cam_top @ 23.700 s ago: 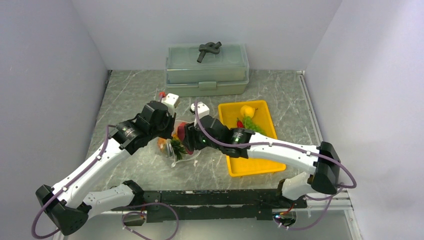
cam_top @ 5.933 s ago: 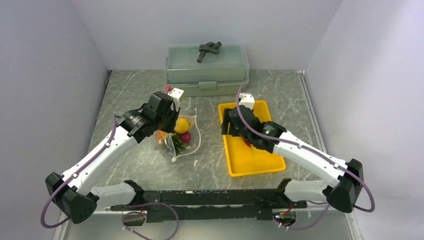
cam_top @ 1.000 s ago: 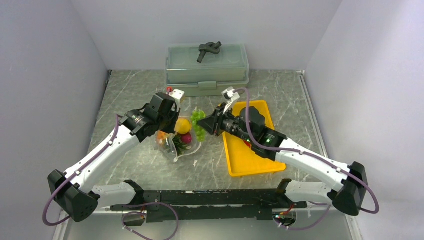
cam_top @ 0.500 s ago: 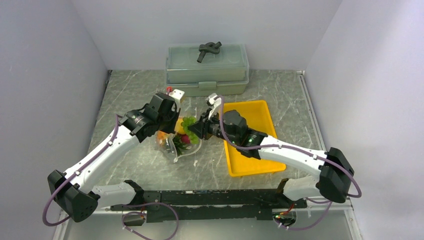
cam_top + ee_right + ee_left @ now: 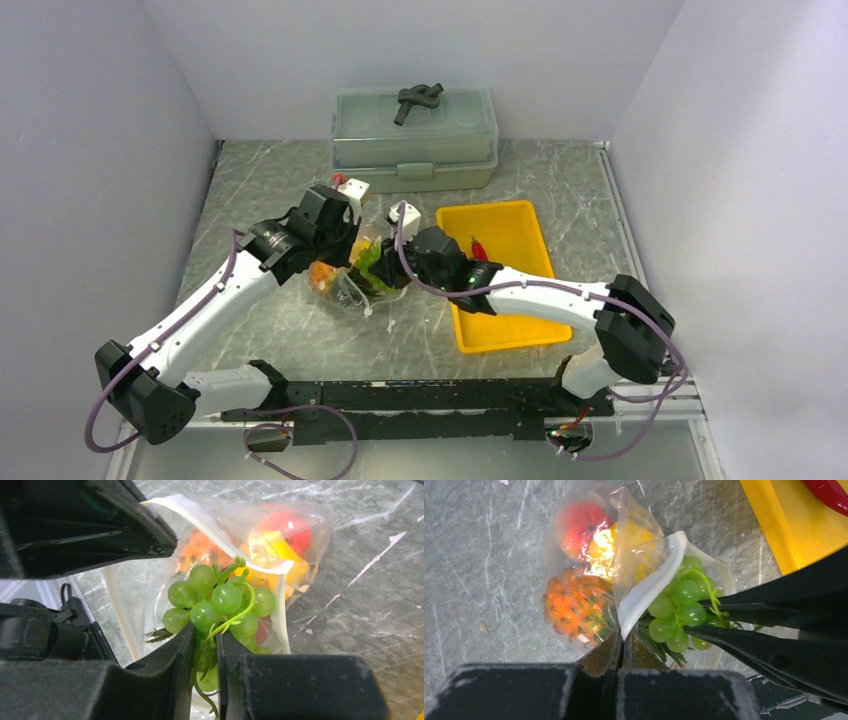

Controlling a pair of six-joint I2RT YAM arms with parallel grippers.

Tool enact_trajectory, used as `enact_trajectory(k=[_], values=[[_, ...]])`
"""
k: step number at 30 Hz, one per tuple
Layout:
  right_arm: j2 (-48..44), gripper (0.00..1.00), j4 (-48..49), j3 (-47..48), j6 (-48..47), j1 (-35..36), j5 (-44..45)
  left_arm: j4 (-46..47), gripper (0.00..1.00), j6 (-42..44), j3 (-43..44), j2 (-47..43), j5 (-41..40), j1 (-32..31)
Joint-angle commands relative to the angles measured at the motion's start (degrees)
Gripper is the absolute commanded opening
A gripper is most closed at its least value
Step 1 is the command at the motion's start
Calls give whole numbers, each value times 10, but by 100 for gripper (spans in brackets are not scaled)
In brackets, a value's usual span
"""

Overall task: Place the food in the zip-top bag and seal the zipper
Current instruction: Place the fake fruit in the zipper food storage bag.

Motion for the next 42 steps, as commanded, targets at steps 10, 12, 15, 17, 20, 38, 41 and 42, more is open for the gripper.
enact_trajectory(k=[10,12,15,17,20,38,41,42], values=[[33,14,-37,67,-42,39,68,16,0,8,-2,-11,10,2],[39,14,-49,75,-40,40,80,16,0,7,-3,-13,12,2],[51,15,-66,96,-31,41,105,18,0,9,-4,-15,14,2],[64,17,-88,117,-21,41,137,17,0,9,-3,-15,14,2],[92,20,-123,155,-17,41,148,17,0,8,-4,-14,15,2],[47,20,-130,152,-17,41,148,17,0,8,-3,-11,16,3],[48,20,-148,158,-17,42,148,16,0,7,-4,-11,16,2],[47,20,-149,158,-17,42,148,17,0,7,-4,-11,16,2]])
